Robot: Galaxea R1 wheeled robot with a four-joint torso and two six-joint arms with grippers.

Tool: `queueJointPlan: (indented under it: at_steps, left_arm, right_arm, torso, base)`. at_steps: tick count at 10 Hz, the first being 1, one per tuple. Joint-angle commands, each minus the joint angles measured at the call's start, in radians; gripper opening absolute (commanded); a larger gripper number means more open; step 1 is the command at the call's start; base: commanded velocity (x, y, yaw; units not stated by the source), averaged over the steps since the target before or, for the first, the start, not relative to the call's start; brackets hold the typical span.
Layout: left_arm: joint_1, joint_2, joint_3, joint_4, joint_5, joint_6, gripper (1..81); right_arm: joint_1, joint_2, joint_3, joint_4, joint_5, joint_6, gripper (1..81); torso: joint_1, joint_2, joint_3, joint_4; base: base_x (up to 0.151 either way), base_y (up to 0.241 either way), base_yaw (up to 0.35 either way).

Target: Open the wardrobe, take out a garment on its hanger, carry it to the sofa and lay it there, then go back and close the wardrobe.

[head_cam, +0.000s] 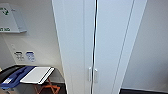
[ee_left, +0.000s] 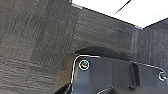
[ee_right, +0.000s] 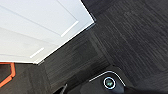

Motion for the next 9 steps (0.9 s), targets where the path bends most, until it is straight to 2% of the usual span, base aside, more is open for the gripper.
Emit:
queueJointPlan:
  at_steps: [1,2,4,6,9]
  left_arm:
    - [0.138,0.188,-0.182,0.211,-0.127,0.016,81.1]
    - [0.172,0.217,-0.212,0.228,-0.148,0.019,81.1]
    - [0.221,0.283,-0.276,0.280,-0.155,0.019,81.1]
    - [0.250,0.334,-0.328,0.283,-0.152,0.018,81.1]
    - [0.259,0.377,-0.344,0.280,-0.129,0.016,81.1]
  right_arm:
    - [-0.172,0.252,-0.270,-0.294,-0.019,-0.023,81.1]
    - [-0.204,0.257,-0.249,-0.311,-0.021,-0.027,81.1]
    - [-0.249,0.284,-0.200,-0.381,-0.053,-0.114,81.1]
    - [-0.278,0.326,-0.195,-0.388,-0.126,-0.197,81.1]
    - [-0.298,0.347,-0.192,-0.389,-0.128,-0.220,81.1]
  torso:
    - [0.000,0.000,0.000,0.000]
    - [0.000,0.000,0.000,0.000]
    - [0.000,0.000,0.000,0.000]
    - [-0.002,-0.001,0.001,0.000]
    - [-0.002,-0.002,0.002,0.000]
  base:
    - [0.000,0.000,0.000]
    - [0.000,0.000,0.000]
    - [0.000,0.000,0.000]
    - [0.000,0.000,0.000]
    - [0.000,0.000,0.000]
